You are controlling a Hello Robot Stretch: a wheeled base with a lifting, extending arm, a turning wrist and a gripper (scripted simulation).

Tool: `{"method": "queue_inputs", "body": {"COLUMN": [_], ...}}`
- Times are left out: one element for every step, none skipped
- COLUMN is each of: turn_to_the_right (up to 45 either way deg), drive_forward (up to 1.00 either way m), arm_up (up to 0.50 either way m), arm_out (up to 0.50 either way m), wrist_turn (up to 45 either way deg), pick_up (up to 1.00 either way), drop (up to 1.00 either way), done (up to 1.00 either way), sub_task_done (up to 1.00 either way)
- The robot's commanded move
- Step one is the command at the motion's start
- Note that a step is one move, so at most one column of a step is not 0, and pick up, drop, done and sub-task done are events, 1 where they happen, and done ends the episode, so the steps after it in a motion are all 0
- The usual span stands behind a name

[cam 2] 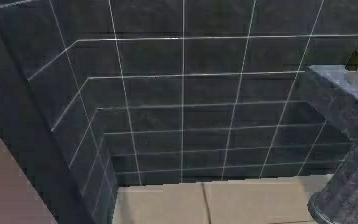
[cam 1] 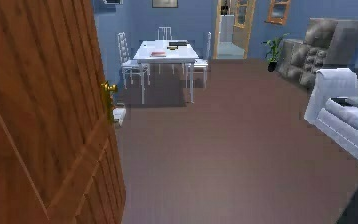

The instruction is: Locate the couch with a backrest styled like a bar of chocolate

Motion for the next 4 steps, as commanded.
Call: {"method": "queue_inputs", "body": {"turn_to_the_right": [0.0, -3.0, 0.0, -36.0], "drive_forward": [0.95, 0.00, 0.40, 0.00], "arm_up": [0.00, 0.00, 0.00, 0.00], "arm_out": [0.00, 0.00, 0.00, 0.00], "wrist_turn": [0.0, 0.0, 0.0, 0.0], "pick_up": [0.00, 0.00, 0.00, 0.00], "drop": [0.00, 0.00, 0.00, 0.00], "done": [0.00, 0.00, 0.00, 0.00], "sub_task_done": [0.00, 0.00, 0.00, 0.00]}}
